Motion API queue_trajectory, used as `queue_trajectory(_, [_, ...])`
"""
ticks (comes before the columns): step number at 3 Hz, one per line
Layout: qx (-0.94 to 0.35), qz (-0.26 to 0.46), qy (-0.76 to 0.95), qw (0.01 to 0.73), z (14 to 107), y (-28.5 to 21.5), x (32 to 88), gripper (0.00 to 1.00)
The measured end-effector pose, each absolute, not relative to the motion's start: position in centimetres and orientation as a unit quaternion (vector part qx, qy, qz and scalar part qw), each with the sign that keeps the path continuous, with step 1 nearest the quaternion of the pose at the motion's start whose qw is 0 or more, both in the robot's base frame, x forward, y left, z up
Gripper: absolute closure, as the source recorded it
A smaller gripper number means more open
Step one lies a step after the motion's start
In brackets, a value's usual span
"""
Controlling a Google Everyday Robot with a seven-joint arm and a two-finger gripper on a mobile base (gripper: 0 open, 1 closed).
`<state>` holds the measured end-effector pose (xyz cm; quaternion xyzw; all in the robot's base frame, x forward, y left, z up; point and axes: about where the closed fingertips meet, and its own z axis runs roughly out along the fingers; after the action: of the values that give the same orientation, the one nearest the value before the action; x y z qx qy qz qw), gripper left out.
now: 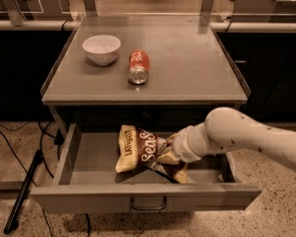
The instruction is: Pick brown chip bag from top drawer and place on counter
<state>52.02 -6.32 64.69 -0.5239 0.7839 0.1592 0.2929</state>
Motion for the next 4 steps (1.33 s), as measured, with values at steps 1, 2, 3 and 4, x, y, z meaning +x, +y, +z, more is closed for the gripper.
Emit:
queue_trajectory(1, [-0.568, 0.180, 0.749, 0.290, 67.2, -7.4, 51.6, 1.00])
queue_trajectory(2, [-0.614, 0.195, 0.711, 0.281, 70.2, -8.6, 51.3, 1.00])
queue_trajectory(3, [-0.651, 0.203, 0.681, 0.268, 74.4, -9.5, 50.7, 1.00])
queue_trajectory(4, [-0.646, 0.188, 0.686, 0.278, 80.1, -9.8, 50.8, 1.00])
